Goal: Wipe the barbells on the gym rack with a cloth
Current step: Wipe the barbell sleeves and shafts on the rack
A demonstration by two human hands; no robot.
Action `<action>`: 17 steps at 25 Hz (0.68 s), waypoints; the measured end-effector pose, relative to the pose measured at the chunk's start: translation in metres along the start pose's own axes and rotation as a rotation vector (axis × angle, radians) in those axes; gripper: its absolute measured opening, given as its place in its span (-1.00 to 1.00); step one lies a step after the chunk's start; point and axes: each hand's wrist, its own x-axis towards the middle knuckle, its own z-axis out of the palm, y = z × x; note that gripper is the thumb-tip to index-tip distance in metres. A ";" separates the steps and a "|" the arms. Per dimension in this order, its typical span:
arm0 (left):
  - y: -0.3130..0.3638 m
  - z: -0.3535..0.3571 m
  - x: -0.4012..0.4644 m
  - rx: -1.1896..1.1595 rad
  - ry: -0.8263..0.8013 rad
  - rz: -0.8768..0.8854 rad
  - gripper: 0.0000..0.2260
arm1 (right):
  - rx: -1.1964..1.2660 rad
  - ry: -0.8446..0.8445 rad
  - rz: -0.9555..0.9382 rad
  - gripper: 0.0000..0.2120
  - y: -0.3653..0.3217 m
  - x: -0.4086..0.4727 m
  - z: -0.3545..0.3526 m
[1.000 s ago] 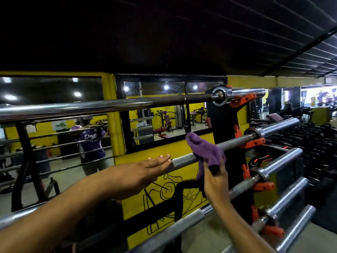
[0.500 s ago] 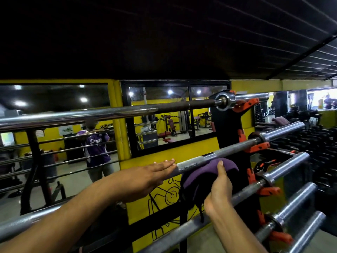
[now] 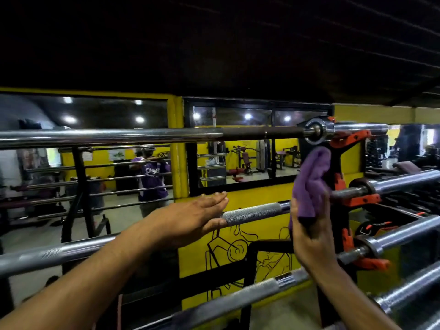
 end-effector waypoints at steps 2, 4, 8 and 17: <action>0.011 -0.010 -0.004 -0.010 0.045 -0.102 -0.10 | -0.348 -0.202 -0.360 -0.29 0.037 0.032 -0.002; 0.013 -0.012 -0.015 0.082 0.125 -0.258 -0.07 | -0.551 -0.401 -0.564 -0.31 0.060 0.057 -0.002; 0.008 0.002 -0.070 0.318 0.564 -0.775 -0.38 | -0.718 -0.754 -0.863 -0.36 0.095 0.083 -0.010; 0.027 0.015 -0.073 0.350 0.467 -1.276 -0.47 | -0.508 -1.130 -0.806 -0.34 0.053 0.115 0.033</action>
